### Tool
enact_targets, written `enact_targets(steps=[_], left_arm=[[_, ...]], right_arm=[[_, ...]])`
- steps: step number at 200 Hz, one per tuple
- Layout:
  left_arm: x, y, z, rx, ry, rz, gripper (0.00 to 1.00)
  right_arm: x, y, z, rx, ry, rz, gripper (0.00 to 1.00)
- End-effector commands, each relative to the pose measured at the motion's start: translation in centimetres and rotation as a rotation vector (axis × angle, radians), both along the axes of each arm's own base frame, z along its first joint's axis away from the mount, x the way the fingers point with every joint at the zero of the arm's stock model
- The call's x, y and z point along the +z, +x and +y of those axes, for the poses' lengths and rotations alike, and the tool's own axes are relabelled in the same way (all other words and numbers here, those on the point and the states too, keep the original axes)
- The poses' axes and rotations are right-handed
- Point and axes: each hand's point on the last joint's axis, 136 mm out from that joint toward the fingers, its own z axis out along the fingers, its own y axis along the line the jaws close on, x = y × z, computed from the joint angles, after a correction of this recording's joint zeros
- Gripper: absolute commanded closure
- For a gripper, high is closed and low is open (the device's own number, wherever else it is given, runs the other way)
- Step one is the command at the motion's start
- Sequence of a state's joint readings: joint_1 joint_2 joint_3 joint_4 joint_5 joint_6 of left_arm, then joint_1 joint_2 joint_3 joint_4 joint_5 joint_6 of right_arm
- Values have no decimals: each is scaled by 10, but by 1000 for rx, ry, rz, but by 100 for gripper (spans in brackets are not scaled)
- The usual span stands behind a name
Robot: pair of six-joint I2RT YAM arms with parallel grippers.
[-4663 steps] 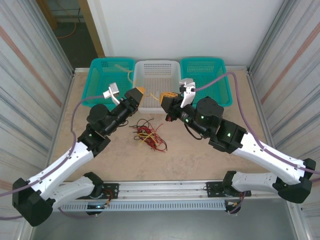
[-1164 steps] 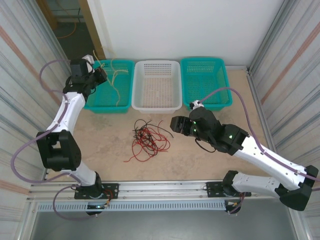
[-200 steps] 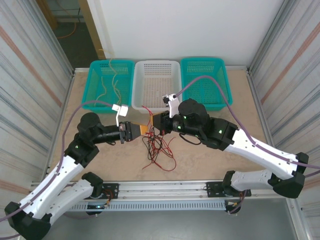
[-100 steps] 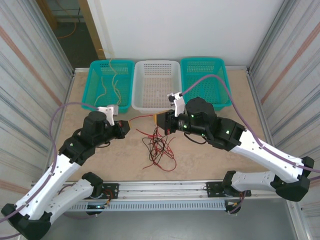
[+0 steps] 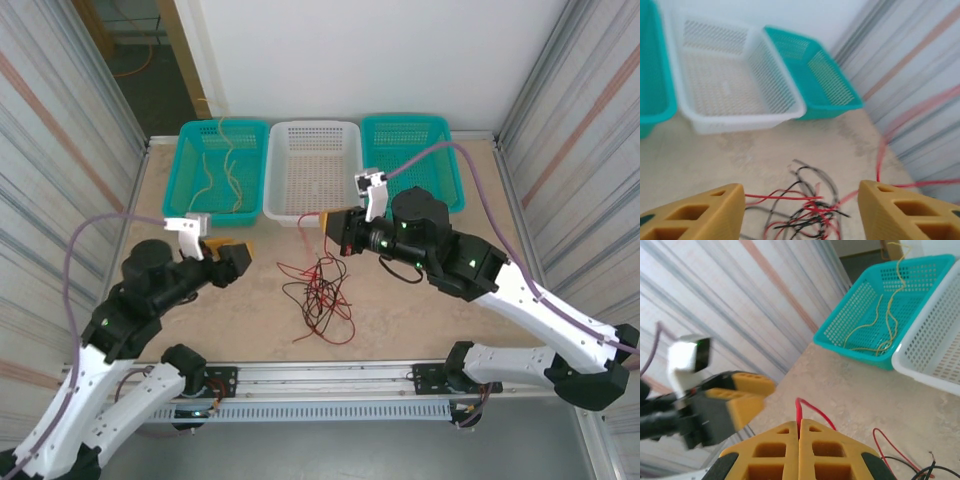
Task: Untangle the cables
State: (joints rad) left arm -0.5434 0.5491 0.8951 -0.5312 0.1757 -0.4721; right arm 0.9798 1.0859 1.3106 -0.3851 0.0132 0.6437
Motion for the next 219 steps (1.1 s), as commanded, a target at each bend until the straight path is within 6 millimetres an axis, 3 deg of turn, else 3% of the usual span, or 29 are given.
enact_targets(steps=[1,24,36,64,98,126,140,157,185,219], left_arm=[[52,-36,-20,-228,-77,-199,32],[60,-53,-42,-403,-114,-234,31],[56,-51,-52,-444,-109,-215,35],[45,-42,-79,-513,-102,-180,35],[45,-50,-121,-629,-35,-237,29],[28,-30,-140,-576,64,-222,27],[16,-11,-141,-496,110,-192,33],[15,-5,-140,-464,112,-189,49],[30,-10,-138,-463,55,-216,77],[58,-17,-132,-460,-18,-242,100]], right_arm=[[21,8,-5,-27,65,12,100],[27,7,4,5,92,11,100],[30,7,8,23,104,14,100],[34,5,20,65,125,22,100],[36,5,31,87,134,23,100],[35,1,42,115,145,24,100],[34,-1,45,120,142,26,100],[31,-2,44,118,136,27,100],[24,-1,38,97,125,32,100],[15,1,32,76,117,43,100]])
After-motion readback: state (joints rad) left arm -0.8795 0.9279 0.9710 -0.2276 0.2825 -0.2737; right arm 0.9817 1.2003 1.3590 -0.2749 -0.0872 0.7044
